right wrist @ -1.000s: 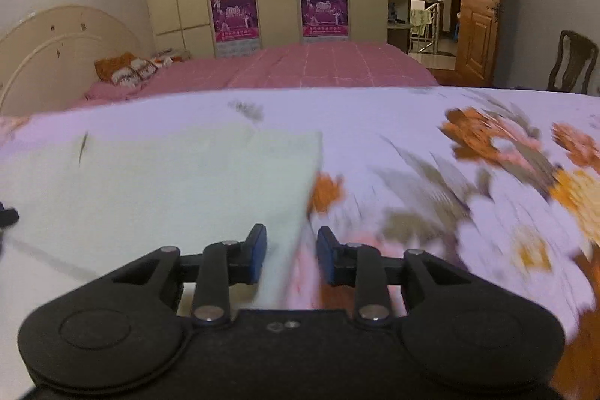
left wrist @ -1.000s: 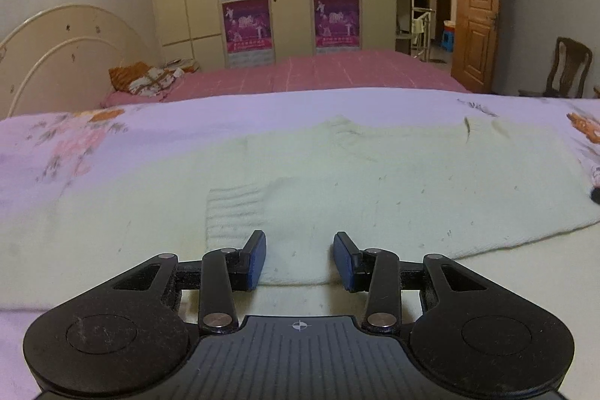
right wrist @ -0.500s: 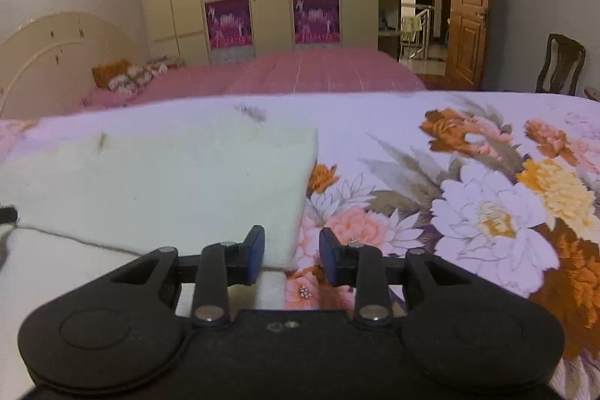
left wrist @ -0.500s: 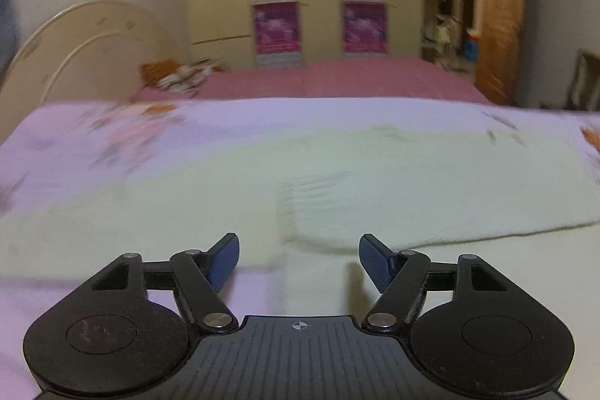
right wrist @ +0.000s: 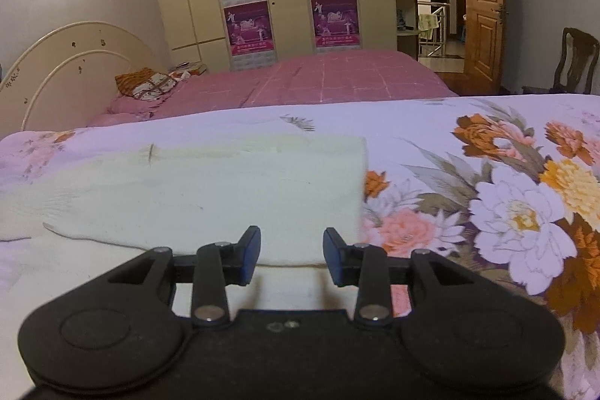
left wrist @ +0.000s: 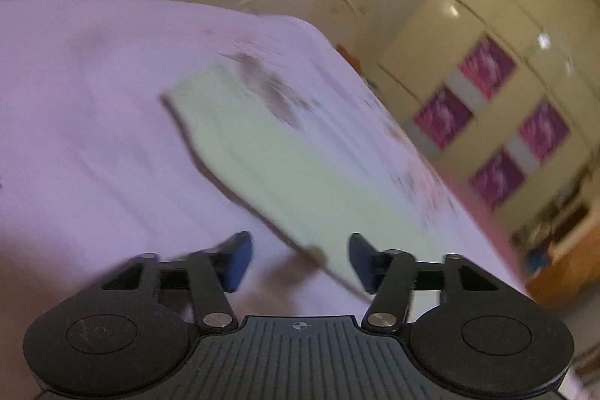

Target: Fold small clothes

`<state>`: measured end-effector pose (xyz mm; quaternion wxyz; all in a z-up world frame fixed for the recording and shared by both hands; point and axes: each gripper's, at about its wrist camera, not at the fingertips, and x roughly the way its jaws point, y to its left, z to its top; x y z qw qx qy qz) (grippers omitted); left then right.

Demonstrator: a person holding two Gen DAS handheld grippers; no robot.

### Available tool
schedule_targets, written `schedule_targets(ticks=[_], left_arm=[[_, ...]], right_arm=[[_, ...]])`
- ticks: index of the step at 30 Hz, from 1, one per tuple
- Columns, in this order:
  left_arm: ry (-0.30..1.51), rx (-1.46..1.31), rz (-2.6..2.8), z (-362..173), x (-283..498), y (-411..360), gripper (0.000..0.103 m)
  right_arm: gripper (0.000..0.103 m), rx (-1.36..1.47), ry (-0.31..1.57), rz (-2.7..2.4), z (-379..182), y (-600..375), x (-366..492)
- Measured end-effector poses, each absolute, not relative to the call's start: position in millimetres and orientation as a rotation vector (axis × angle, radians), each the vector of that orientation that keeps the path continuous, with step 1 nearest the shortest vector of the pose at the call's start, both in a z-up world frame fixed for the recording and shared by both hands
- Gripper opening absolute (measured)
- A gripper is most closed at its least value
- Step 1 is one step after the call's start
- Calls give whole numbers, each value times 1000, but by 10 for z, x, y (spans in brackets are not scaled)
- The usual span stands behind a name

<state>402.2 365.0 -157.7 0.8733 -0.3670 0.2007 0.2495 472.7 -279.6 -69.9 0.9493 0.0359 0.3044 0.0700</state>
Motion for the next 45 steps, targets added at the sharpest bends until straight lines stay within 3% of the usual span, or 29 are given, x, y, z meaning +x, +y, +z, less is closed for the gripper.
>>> schedule_targets(ticks=[11, 17, 19, 22, 31, 39, 45], left_arm=[[286, -952, 609, -1776, 4166, 4150, 48], [334, -902, 652, -1742, 4419, 4269, 47], [398, -831, 667, -1667, 4561, 4270, 2], [386, -758, 615, -1474, 4593, 4123, 3], [371, -478, 184, -850, 5311, 2657, 3], [464, -322, -63, -868, 5749, 1181, 3], [529, -166, -172, -825, 5578, 194, 3]], right_arm=[[36, 76, 618, 135, -654, -2781, 4832], [36, 96, 633, 102, -683, -2929, 4807], [36, 109, 636, 94, -683, -2976, 4788], [36, 115, 630, 89, -659, -3019, 4747], [36, 143, 619, 78, -638, -3087, 4688], [36, 169, 612, 71, -640, -3198, 4593], [36, 205, 608, 51, -669, -3356, 4511]])
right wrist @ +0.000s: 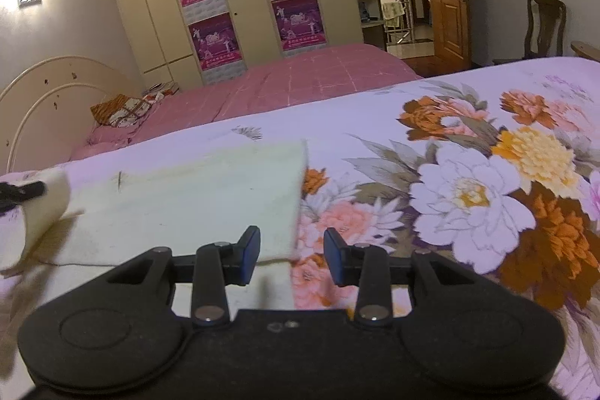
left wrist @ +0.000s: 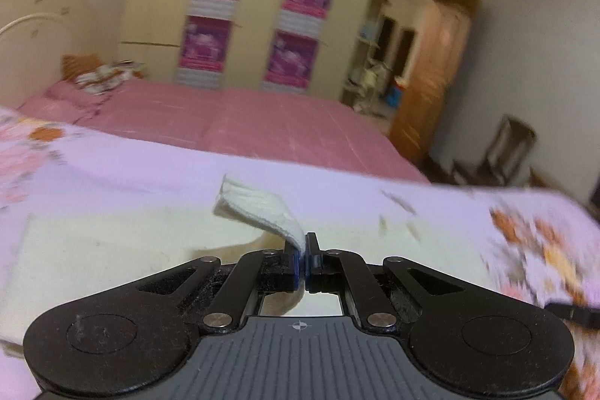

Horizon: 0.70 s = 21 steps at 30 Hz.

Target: Fold small clothes

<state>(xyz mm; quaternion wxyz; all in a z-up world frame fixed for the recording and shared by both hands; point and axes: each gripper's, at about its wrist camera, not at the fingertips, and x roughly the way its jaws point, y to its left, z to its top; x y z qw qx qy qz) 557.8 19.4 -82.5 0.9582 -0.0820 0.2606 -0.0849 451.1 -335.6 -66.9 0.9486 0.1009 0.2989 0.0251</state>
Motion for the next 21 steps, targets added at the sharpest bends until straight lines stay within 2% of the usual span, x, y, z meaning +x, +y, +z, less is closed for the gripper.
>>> schedule_targets(ticks=[11, 12, 13, 14, 15, 16, 21], left_arm=[[671, -2, -310, -829, 5585, -782, 3], [679, 23, -310, -831, 5557, -887, 7], [677, 51, -299, -815, 5524, -942, 19], [664, 62, -311, -783, 5460, -983, 53], [623, 61, -320, -711, 5343, -991, 72], [574, 59, -308, -635, 5231, -947, 72], [558, 3, -154, -487, 4720, -336, 72]], right_arm=[[39, 260, 627, 43, -755, -3499, 4457], [39, 274, 627, 45, -747, -3497, 4468], [39, 292, 626, 52, -738, -3493, 4483], [40, 311, 625, 63, -725, -3477, 4500], [40, 329, 623, 75, -711, -3456, 4524], [41, 345, 621, 90, -700, -3427, 4554], [42, 421, 648, 186, -725, -3221, 4795]])
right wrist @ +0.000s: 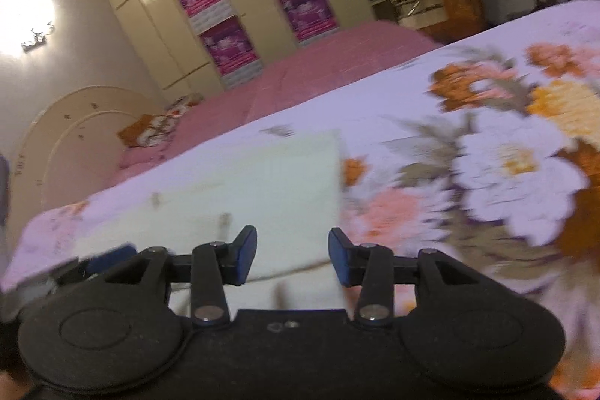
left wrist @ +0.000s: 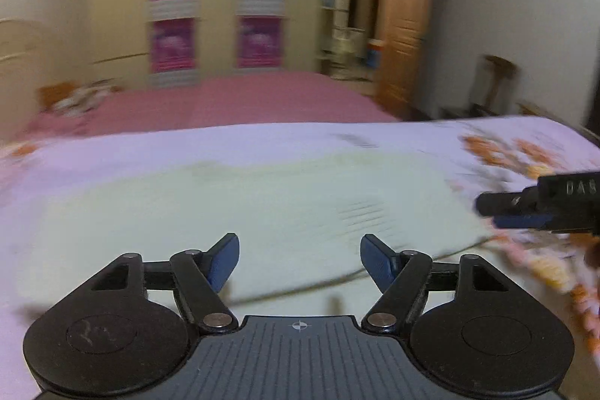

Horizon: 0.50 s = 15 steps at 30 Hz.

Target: Fold small clothes

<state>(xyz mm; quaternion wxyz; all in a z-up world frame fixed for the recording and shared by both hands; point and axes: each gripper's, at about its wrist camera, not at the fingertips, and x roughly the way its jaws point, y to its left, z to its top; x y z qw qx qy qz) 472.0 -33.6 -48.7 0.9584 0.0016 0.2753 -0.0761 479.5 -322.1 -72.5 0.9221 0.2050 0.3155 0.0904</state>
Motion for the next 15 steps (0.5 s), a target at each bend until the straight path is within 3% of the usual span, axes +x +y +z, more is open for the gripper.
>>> schedule_targets(ticks=[9, 10, 12, 13, 15], left_arm=[[668, -103, 163, -754, 4236, 804, 71], [666, -118, 166, -766, 4248, 844, 71], [638, -147, 165, -732, 4221, 859, 69], [621, -157, 165, -738, 4351, 795, 68], [615, -174, 171, -727, 4377, 810, 67]], right_arm=[[43, 407, 738, 286, -1052, -2596, 5217], [39, 377, 734, 288, -1045, -2523, 5241], [15, 335, 747, 297, -1024, -2422, 5296], [8, 308, 749, 297, -990, -2374, 5322], [6, 272, 690, 298, -848, -2354, 5289]])
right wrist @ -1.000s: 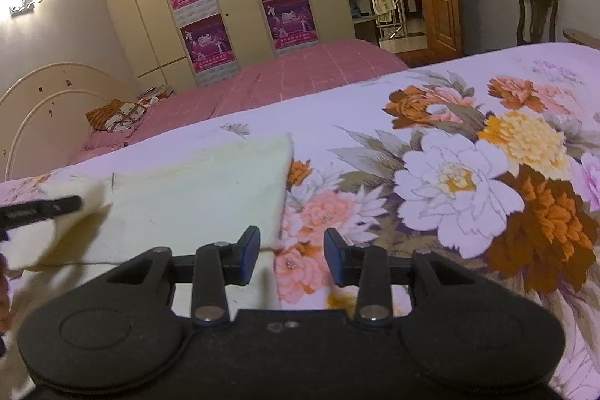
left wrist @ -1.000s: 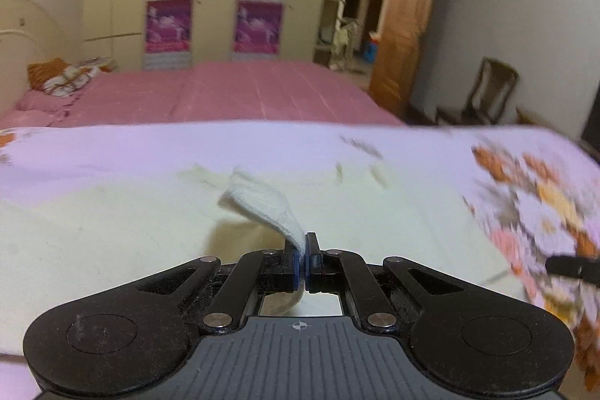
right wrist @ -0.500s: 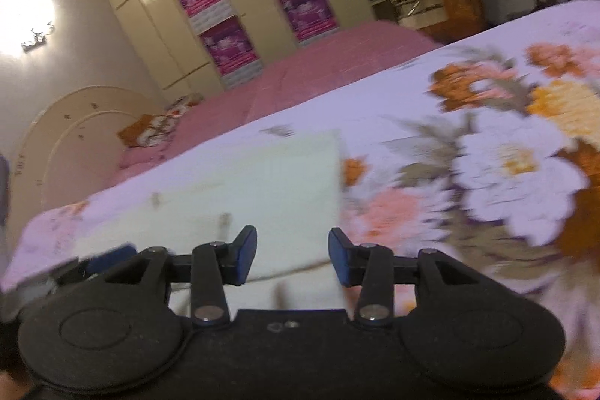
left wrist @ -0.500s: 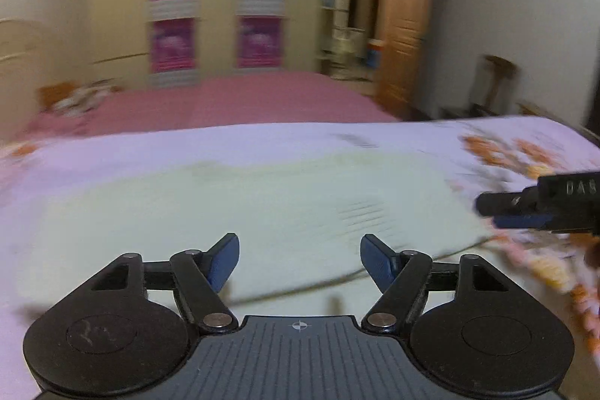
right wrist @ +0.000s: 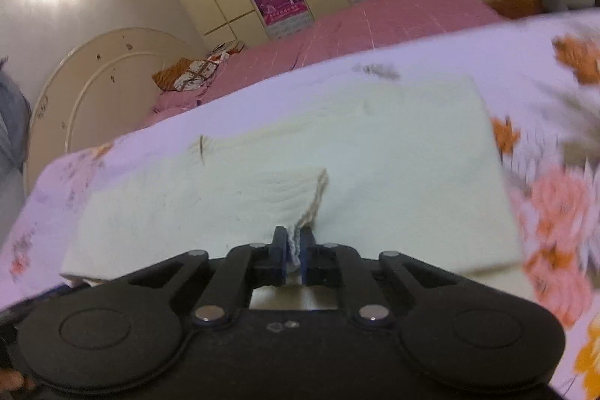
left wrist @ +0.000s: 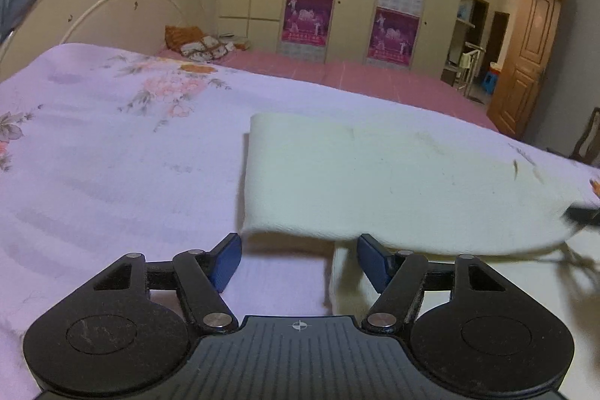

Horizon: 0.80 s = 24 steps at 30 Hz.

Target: Fold small clothes

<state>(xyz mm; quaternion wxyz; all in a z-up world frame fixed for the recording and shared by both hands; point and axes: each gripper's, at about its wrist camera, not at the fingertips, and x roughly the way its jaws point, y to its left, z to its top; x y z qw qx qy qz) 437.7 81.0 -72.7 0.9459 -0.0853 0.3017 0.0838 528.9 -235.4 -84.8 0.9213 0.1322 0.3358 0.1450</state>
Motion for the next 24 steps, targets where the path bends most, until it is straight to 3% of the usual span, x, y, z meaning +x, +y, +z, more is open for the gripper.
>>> schedule_targets(ticks=[5, 10, 13, 24], left_arm=[[573, -202, 166, -864, 4648, 854, 66], [606, -166, 147, -950, 4845, 889, 65], [621, -163, 133, -972, 4910, 923, 57], [626, -169, 119, -1030, 5015, 999, 57]], right_arm=[[5, 257, 535, 260, -457, -2541, 5192], [5, 238, 551, 218, -497, -2695, 5164], [5, 244, 557, 186, -548, -2801, 5102], [5, 231, 581, 112, -653, -3011, 4988]])
